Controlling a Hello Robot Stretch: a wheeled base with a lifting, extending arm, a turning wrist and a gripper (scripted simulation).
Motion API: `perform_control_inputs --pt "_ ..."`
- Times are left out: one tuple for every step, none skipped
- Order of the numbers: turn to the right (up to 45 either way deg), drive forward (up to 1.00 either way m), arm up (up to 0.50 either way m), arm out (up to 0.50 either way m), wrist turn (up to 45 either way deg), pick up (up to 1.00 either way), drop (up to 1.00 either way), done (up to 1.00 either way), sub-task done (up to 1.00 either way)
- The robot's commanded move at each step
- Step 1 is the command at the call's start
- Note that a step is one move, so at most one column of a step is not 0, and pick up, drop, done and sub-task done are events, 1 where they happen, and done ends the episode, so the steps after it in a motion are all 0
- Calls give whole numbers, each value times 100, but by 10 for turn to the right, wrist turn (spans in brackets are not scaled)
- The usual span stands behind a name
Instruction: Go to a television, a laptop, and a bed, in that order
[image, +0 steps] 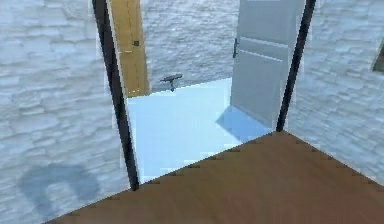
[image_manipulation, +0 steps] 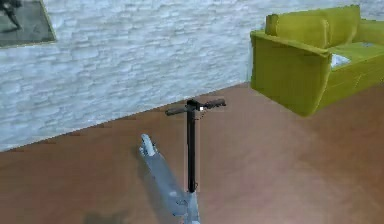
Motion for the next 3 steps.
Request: perform_control_inputs --pt "0 100 0 0 0 0 0 0 0" --pt "30 0 0 0 0 0 0 0 0" --pt "240 0 0 0 0 0 0 0 0"
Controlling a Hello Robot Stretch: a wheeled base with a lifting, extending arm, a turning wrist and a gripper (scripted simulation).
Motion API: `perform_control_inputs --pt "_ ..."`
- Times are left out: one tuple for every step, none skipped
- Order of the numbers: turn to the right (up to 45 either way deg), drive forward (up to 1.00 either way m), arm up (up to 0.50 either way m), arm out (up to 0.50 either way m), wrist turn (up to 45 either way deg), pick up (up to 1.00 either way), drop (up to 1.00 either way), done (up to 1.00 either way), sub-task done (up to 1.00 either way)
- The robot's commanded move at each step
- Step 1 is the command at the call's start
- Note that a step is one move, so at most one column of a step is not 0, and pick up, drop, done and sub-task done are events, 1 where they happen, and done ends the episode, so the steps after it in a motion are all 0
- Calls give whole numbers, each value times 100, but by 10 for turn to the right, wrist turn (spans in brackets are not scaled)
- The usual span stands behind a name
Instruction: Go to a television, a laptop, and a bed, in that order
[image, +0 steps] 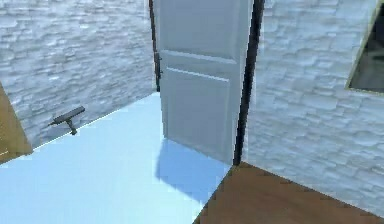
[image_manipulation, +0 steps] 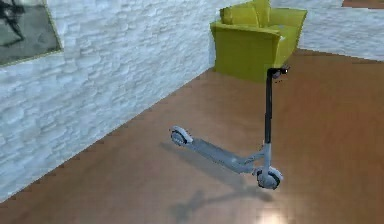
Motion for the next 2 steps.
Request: perform_control_inputs --pt "0 40 0 0 0 0 0 0 0" --pt "-300 0 0 0 0 0 0 0 0"
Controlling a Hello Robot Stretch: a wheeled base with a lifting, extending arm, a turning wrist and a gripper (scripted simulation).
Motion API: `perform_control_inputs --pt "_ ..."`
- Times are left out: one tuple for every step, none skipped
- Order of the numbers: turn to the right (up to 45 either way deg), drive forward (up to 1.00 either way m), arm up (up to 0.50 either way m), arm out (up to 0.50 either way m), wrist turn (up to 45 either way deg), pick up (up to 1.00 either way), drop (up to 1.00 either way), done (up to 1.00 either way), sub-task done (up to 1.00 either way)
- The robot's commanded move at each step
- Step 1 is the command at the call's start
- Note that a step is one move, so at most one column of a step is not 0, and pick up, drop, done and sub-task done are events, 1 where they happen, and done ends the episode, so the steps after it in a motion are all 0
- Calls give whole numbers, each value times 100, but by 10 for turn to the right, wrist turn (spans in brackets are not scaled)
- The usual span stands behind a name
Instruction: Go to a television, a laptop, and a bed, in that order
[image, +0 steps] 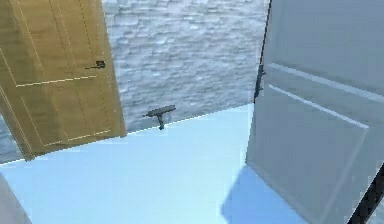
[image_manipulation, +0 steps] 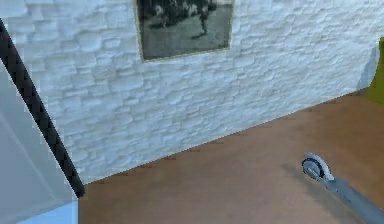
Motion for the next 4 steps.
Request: perform_control_inputs --pt "0 100 0 0 0 0 0 0 0" --pt "-30 0 0 0 0 0 0 0 0" --pt "0 45 0 0 0 0 0 0 0" --pt "180 0 0 0 0 0 0 0 0"
